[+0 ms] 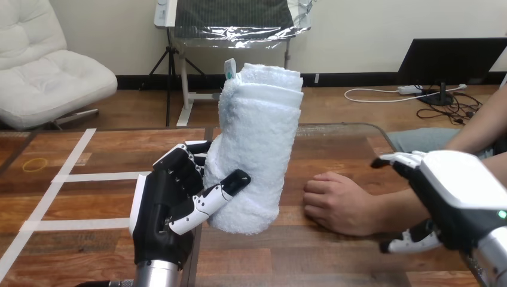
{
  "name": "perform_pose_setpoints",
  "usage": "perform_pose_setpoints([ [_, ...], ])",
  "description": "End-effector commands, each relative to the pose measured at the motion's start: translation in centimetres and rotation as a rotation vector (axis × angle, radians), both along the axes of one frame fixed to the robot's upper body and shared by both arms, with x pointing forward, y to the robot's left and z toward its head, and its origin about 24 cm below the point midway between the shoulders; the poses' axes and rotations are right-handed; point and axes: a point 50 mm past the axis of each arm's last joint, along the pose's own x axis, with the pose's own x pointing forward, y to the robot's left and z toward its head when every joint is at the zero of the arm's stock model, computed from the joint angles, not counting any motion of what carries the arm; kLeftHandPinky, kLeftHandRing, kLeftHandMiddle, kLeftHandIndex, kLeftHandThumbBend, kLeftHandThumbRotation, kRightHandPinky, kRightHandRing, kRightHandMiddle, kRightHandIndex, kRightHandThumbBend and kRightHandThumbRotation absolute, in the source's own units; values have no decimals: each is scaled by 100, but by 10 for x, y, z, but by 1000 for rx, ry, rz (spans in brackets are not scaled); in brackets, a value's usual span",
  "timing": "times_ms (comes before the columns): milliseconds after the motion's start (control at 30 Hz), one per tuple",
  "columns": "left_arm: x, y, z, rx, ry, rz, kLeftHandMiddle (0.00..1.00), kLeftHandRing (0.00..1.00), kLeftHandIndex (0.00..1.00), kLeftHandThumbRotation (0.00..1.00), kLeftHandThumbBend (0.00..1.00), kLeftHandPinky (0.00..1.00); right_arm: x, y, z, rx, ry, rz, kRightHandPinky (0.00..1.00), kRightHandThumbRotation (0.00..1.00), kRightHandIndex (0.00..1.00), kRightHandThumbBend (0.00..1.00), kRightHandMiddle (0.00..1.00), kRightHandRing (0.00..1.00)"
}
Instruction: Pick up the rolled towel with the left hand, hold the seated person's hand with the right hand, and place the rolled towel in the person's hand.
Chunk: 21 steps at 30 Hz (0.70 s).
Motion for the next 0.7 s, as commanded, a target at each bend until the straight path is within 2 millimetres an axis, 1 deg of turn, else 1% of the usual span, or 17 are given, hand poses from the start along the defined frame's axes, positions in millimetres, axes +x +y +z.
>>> perform_pose_setpoints([
  [0, 11, -3, 24, -23, -122, -1, 44, 39, 50, 2, 67, 34, 11, 0, 31, -95, -84, 26, 81, 0, 82, 94, 86, 89],
  [300, 12, -4, 25, -23, -127, -6, 44, 39, 50, 2, 67, 34, 18, -6, 33, -183, 20, 19, 80, 1, 82, 92, 87, 89],
  [667, 13, -2, 25, -21, -129, -14, 44, 39, 50, 2, 66, 34, 29, -12, 31, -269, 146, -8, 84, 4, 84, 87, 89, 90],
])
